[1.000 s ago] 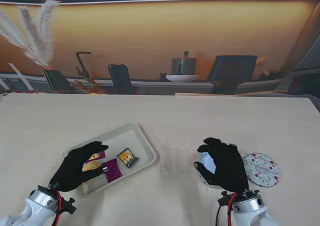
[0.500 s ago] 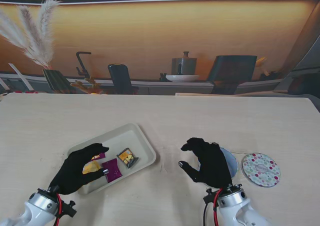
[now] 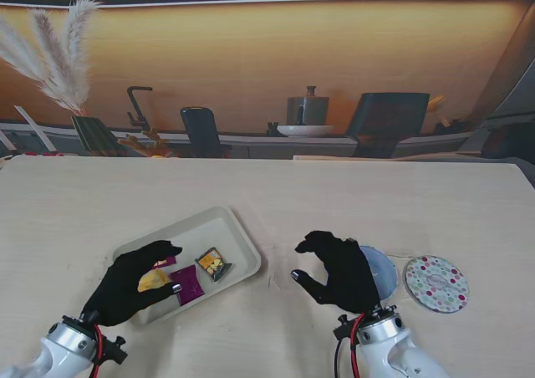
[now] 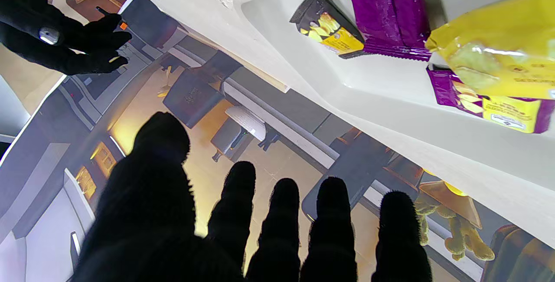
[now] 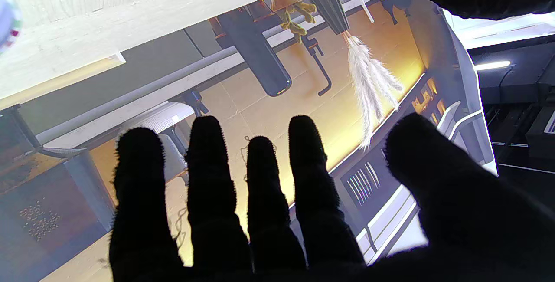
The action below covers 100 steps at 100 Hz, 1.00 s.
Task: Pour cookies into a cookie box
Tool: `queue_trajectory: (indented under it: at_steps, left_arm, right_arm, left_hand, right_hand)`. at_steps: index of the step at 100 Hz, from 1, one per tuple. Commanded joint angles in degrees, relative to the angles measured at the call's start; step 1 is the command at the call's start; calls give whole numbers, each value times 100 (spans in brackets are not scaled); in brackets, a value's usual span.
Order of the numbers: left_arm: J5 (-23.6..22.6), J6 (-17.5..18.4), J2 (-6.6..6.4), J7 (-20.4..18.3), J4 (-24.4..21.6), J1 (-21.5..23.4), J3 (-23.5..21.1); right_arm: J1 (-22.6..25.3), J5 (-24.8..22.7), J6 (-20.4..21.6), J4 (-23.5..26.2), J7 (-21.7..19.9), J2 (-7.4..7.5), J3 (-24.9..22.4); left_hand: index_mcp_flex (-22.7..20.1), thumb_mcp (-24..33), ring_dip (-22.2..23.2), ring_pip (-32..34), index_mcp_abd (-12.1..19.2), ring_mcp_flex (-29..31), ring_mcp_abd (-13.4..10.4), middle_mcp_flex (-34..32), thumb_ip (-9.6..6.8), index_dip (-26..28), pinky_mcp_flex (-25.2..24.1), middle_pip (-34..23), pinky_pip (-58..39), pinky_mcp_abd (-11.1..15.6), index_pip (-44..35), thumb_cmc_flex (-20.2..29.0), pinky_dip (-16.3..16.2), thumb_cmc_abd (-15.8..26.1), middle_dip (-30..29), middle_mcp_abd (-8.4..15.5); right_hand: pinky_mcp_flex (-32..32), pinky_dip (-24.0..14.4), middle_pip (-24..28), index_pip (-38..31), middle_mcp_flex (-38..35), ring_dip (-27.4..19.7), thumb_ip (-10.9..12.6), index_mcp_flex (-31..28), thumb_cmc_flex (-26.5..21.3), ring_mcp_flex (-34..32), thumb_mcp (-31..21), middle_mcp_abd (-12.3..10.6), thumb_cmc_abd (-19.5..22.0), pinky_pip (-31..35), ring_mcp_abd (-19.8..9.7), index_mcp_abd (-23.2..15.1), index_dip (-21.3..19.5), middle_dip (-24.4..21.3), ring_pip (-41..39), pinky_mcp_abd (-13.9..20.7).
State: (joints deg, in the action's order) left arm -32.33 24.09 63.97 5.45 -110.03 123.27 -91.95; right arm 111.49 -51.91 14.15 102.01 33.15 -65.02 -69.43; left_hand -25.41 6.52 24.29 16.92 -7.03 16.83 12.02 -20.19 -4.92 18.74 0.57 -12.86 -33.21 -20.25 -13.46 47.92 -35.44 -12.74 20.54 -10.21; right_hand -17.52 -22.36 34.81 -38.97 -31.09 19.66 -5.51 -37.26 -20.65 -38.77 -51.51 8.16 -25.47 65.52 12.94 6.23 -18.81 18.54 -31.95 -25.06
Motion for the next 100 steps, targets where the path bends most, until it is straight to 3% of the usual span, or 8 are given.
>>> queue_trajectory:
  at_steps: [1, 47, 100]
  left_arm:
    - [-25, -91, 16, -149, -69, 20, -49]
    - [-103, -615, 0, -327, 58, -429, -343]
    - [-282, -1761, -60, -598, 965, -1319, -312]
  right_arm:
    - [16, 0, 25, 7, -54, -27, 8]
    - [72, 10, 19, 42, -10, -37, -47]
    - [110, 30, -6, 76, 28, -51, -98]
  left_hand:
    - [141, -123, 104, -4, -4, 67, -21, -46, -63, -48, 11, 117, -63, -94, 75, 29, -93, 140, 2, 63]
    - [161, -107, 317, 229, 14, 125, -14, -44, -73, -36, 30, 34, -286, -102, 57, 16, -220, 73, 115, 99]
    - [286, 44, 522, 354, 26, 53, -23, 170, -72, -30, -32, 38, -646, -79, 28, 45, -465, -175, 186, 149]
  right_hand:
    - [1, -69, -87, 35, -202, 4, 148, 86, 163, -114, 33, 12, -14, -2, 155, -137, 80, -19, 15, -104]
    - [1, -80, -85, 21, -278, 3, 148, 67, 160, -144, 27, 14, -9, -7, 160, -139, 111, -14, 10, -103]
    - [-10, -90, -90, 11, -337, 2, 151, 16, 128, -176, -14, 28, -29, -13, 175, -136, 132, -13, 6, -121]
